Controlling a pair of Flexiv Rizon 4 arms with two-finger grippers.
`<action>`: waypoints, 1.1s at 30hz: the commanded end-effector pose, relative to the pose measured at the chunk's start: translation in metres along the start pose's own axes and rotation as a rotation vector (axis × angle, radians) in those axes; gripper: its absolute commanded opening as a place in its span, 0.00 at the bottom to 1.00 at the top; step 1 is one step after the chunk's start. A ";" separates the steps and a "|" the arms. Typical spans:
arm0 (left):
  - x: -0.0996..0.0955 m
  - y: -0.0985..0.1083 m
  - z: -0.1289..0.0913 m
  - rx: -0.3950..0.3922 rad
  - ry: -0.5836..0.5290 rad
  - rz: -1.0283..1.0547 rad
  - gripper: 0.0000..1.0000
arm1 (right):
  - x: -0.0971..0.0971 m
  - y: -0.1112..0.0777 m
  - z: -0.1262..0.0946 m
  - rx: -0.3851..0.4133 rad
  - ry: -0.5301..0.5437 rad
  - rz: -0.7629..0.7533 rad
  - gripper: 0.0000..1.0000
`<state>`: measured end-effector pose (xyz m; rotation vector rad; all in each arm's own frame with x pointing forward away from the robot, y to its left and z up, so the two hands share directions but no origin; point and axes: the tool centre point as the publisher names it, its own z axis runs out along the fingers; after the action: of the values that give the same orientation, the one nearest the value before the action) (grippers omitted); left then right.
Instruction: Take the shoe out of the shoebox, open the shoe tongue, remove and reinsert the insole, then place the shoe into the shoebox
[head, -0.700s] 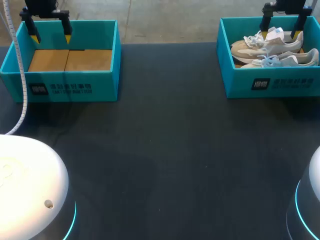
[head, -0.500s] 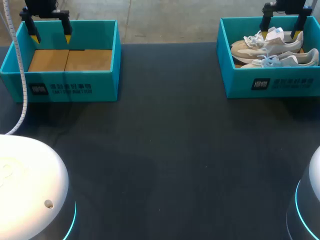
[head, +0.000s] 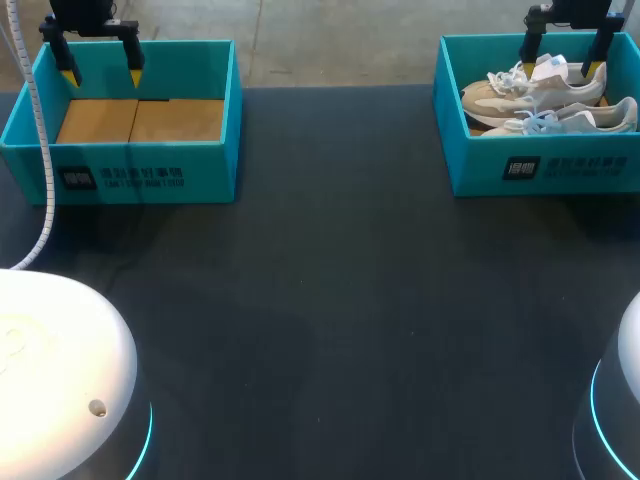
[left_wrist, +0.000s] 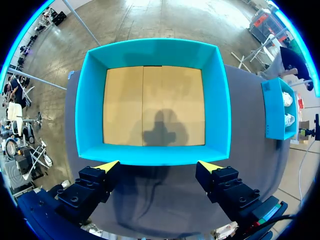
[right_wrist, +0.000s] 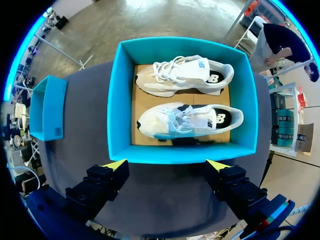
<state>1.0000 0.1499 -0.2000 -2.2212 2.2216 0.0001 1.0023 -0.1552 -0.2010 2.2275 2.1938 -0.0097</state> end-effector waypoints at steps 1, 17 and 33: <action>0.000 0.000 0.000 0.000 0.000 0.000 1.00 | -0.017 0.008 0.003 -0.016 -0.038 0.044 1.00; 0.000 0.000 0.000 0.000 0.000 0.000 1.00 | -0.102 0.015 0.039 -0.060 -0.103 0.114 1.00; 0.000 0.000 0.000 0.000 0.000 0.000 1.00 | -0.153 0.031 0.078 -0.053 -0.089 0.126 1.00</action>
<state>1.0000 0.1499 -0.2000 -2.2213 2.2216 0.0001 1.0216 -0.3075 -0.2671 2.2761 1.9750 -0.0421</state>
